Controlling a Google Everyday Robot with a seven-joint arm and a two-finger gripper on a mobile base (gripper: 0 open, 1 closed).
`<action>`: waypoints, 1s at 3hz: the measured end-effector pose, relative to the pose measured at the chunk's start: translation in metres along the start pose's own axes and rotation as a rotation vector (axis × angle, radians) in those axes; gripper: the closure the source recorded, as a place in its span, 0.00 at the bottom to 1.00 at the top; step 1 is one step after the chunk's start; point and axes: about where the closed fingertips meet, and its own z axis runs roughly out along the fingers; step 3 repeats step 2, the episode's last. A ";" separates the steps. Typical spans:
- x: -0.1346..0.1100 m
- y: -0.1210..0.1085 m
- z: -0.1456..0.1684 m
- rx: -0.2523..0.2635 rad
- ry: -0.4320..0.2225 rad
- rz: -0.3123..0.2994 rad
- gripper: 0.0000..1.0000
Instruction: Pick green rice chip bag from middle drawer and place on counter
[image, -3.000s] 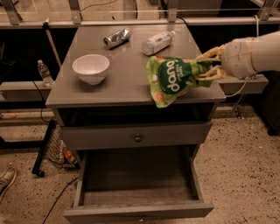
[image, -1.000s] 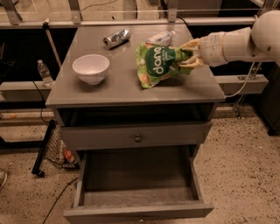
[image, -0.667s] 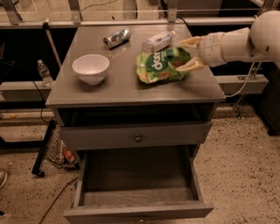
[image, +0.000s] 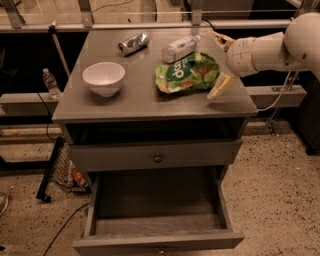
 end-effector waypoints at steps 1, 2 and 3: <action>0.014 -0.008 -0.034 0.060 0.055 0.047 0.00; 0.030 -0.013 -0.064 0.120 0.104 0.085 0.00; 0.030 -0.013 -0.064 0.120 0.104 0.085 0.00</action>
Offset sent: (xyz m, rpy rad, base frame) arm -0.0208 -0.1160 0.0424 0.0633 -0.0545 -0.2920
